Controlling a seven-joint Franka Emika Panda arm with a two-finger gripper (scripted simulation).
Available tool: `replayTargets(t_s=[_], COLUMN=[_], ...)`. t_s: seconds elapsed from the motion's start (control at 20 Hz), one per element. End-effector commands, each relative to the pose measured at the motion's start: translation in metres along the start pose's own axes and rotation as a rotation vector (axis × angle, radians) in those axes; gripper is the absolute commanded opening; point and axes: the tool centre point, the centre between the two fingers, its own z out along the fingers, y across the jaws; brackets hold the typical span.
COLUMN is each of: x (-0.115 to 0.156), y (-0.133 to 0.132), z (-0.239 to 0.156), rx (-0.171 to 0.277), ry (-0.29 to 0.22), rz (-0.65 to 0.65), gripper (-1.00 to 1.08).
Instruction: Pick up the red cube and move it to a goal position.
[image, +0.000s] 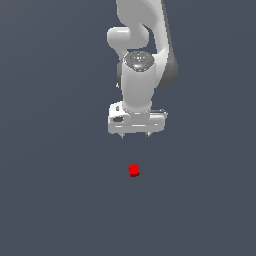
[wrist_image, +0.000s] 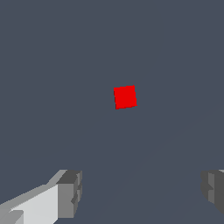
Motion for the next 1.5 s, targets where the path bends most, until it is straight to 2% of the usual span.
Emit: replayTargets(t_s=[0.0,0.55,1.45], x=[0.0,0.012,0.064], y=[0.0,0.002,0.006], z=[0.0,0.029,0.147], rx=[0.0,-0.001,-0.008], ry=[0.0,-0.005,-0.026], rz=[0.0,-0.021,-0.111], gripper=[1.0,1.0,1.0])
